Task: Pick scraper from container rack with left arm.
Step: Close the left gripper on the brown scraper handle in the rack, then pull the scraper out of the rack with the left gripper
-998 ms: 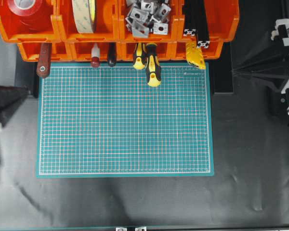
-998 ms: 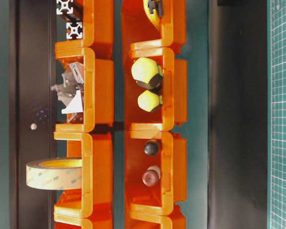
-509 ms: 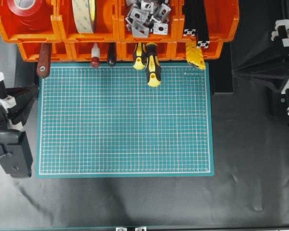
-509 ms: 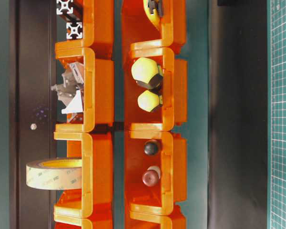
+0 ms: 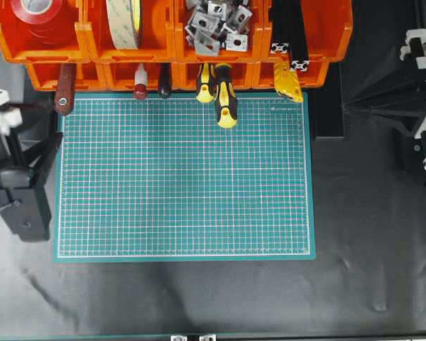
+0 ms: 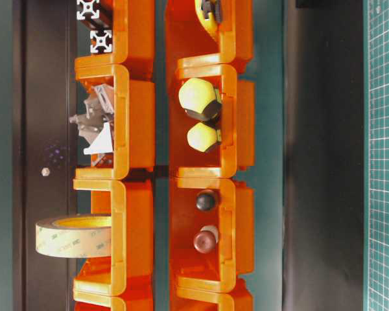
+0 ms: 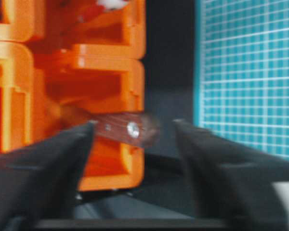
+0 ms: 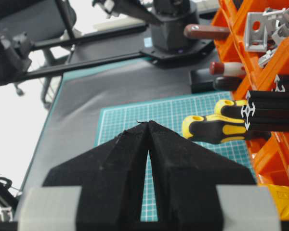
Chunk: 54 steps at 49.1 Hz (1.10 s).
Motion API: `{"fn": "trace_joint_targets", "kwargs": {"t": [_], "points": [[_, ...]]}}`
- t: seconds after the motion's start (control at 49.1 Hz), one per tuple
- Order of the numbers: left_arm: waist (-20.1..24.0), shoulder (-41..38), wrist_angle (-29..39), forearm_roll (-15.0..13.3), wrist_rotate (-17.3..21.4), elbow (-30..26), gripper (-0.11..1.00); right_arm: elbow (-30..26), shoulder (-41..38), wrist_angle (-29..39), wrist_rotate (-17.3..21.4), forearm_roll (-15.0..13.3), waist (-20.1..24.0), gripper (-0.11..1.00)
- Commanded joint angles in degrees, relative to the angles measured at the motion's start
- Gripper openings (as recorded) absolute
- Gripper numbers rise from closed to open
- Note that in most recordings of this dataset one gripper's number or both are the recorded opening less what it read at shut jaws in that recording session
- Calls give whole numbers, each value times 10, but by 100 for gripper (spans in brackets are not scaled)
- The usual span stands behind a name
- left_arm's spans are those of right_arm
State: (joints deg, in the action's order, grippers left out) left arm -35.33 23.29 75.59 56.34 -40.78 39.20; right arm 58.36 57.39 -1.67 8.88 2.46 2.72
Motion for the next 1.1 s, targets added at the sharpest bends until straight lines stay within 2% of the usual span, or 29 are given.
{"fn": "trace_joint_targets", "kwargs": {"t": [0.0, 0.061, 0.102, 0.244, 0.489, 0.713, 0.774, 0.835, 0.998, 1.079], "points": [[14, 7, -25, 4, -2, 4, 78, -15, -3, -1, 1, 1, -1, -1], [22, 7, -37, 3, 3, 11, 88, -15, -2, -1, 1, 1, -1, -1], [29, 7, -45, 3, 5, 13, 91, -15, -2, -1, 1, 1, -1, -1], [61, 5, -69, 3, 18, 30, 91, -14, -2, 0, 1, 1, -2, -1], [100, 8, -91, 4, 69, 54, 91, -12, 1, 0, 2, 2, -4, -1], [113, 15, -103, 3, 72, 56, 89, -9, 16, 0, 2, 1, -9, -1], [112, 15, -110, 3, 70, 56, 85, -6, 20, 0, 2, 1, -10, -1], [113, 17, -112, 2, 68, 54, 76, -4, 25, 0, 2, 1, -11, -1], [109, 23, -111, 2, 74, 44, 31, 0, 30, 0, 2, 1, -15, -1], [106, 26, -110, 2, 74, 35, 31, 0, 31, 0, 2, 1, -17, -1]]}}
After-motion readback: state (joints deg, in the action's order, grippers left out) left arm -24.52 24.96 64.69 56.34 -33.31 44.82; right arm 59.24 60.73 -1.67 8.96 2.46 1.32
